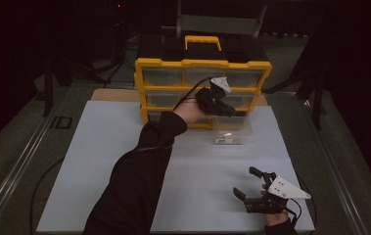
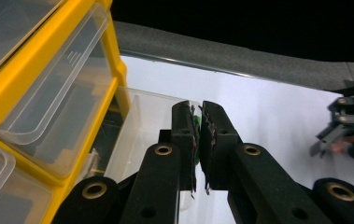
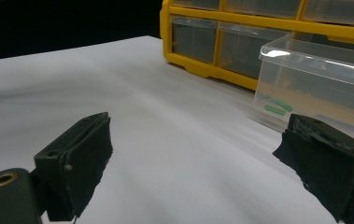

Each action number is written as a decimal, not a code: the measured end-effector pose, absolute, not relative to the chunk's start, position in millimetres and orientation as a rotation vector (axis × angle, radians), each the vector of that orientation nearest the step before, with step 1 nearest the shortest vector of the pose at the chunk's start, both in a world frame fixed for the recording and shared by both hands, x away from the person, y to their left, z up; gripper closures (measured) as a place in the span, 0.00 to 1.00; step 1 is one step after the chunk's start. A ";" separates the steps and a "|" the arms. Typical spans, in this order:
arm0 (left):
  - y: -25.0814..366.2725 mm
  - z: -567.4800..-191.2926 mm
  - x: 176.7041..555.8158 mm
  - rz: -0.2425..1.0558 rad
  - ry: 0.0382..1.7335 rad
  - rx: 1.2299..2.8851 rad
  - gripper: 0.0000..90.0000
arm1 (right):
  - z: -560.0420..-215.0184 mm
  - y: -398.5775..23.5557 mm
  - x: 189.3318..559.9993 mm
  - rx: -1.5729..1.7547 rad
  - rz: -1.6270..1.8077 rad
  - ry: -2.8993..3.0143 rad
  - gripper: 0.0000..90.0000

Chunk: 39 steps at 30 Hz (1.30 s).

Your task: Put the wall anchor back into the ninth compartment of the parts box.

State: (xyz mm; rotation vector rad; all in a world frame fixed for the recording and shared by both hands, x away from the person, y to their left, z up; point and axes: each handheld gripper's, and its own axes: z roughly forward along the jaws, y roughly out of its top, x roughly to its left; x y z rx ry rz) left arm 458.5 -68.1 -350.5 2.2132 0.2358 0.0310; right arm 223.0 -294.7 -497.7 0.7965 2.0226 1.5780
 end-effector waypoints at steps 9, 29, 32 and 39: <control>-74.6 -367.3 464.7 0.032 0.282 2.228 0.95 | -497.8 -294.7 223.1 0.793 1.579 2.023 0.09; -91.1 -395.3 471.9 0.045 0.376 2.344 0.94 | -498.3 -295.5 224.1 0.795 1.583 2.022 0.09; -89.2 -394.2 472.0 0.050 0.391 2.339 0.93 | -498.4 -295.5 224.0 0.795 1.584 2.023 0.09; -80.9 -387.2 466.3 0.051 0.405 2.319 0.65 | -498.2 -295.4 223.8 0.795 1.580 2.024 0.09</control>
